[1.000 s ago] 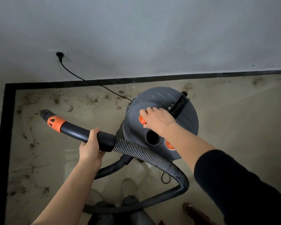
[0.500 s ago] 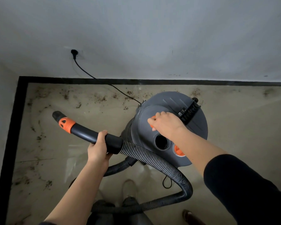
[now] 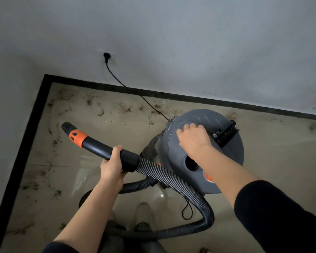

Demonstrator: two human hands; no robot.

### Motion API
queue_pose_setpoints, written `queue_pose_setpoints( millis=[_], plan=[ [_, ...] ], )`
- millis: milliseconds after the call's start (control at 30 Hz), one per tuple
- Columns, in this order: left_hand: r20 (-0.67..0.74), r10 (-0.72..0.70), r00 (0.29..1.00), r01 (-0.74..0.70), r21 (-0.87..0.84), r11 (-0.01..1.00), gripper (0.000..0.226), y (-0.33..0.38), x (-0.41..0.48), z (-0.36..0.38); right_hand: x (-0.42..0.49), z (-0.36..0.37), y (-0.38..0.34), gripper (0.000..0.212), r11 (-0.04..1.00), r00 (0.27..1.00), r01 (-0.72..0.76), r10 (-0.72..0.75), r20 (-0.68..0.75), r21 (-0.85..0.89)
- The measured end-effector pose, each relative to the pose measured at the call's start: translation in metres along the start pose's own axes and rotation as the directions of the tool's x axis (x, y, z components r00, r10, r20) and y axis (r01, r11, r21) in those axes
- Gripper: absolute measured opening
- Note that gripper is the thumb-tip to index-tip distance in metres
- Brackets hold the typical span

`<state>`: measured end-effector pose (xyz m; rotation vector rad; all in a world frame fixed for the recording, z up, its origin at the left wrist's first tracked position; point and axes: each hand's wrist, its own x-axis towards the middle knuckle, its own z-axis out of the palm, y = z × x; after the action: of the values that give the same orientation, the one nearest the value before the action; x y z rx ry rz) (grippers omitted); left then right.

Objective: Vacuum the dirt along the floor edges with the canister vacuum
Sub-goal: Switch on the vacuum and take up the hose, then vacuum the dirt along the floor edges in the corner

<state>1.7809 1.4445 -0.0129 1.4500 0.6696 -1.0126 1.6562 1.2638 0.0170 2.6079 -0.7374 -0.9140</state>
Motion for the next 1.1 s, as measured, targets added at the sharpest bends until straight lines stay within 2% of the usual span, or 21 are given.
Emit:
queue_pose_setpoints(
  millis=[67,167,267,333,400,467,533,633,733,867,967,1100],
  plan=[
    [-0.020,-0.006,1.000,0.006,-0.035,0.999,0.037,0.003,-0.001,-0.010,0.002,-0.016,-0.017,0.032,0.996,0.995,0.070,-0.066,-0.071,0.057],
    [-0.063,-0.003,0.998,-0.003,-0.095,0.995,0.035,0.010,-0.001,-0.029,0.000,-0.039,-0.048,0.027,0.936,0.977,0.208,-0.183,-0.110,0.285],
    [-0.120,-0.001,0.993,-0.018,-0.157,0.987,0.026,0.018,-0.001,-0.057,-0.003,-0.059,-0.091,0.024,0.772,0.943,0.280,-0.331,-0.015,0.571],
    [-0.165,-0.005,0.986,-0.029,-0.206,0.978,0.021,0.024,0.001,-0.081,-0.007,-0.076,-0.126,0.026,0.636,0.887,0.227,-0.447,0.112,0.738],
    [-0.218,-0.026,0.976,-0.034,-0.267,0.963,0.018,0.028,0.003,-0.111,-0.012,-0.086,-0.163,0.028,0.566,0.811,0.190,-0.552,0.197,0.802],
    [-0.261,-0.069,0.963,-0.024,-0.336,0.942,0.019,0.029,0.006,-0.142,-0.017,-0.089,-0.200,0.037,0.616,0.773,0.277,-0.599,0.210,0.737],
    [-0.287,-0.120,0.950,-0.008,-0.406,0.914,0.022,0.026,0.011,-0.172,-0.021,-0.083,-0.237,0.050,0.687,0.791,0.428,-0.599,0.123,0.588],
    [-0.288,-0.189,0.939,0.016,-0.513,0.858,0.032,0.014,0.026,-0.213,-0.024,-0.072,-0.294,0.057,0.698,0.793,0.554,-0.609,-0.031,0.455],
    [-0.284,-0.235,0.930,0.025,-0.588,0.808,0.034,0.001,0.052,-0.248,-0.017,-0.064,-0.343,0.048,0.705,0.781,0.602,-0.617,-0.094,0.376],
    [-0.271,-0.276,0.922,0.037,-0.649,0.760,0.039,-0.021,0.094,-0.292,0.003,-0.043,-0.401,0.039,0.693,0.755,0.636,-0.649,-0.089,0.339],
    [-0.282,-0.220,0.934,-0.021,-0.657,0.754,0.042,-0.045,0.124,-0.330,0.018,-0.027,-0.441,0.031,0.666,0.716,0.687,-0.688,-0.116,0.290],
    [-0.278,-0.130,0.952,-0.124,-0.735,0.666,0.036,-0.085,0.157,-0.377,0.032,-0.007,-0.486,0.026,0.619,0.653,0.750,-0.749,-0.113,0.234]
  ],
)
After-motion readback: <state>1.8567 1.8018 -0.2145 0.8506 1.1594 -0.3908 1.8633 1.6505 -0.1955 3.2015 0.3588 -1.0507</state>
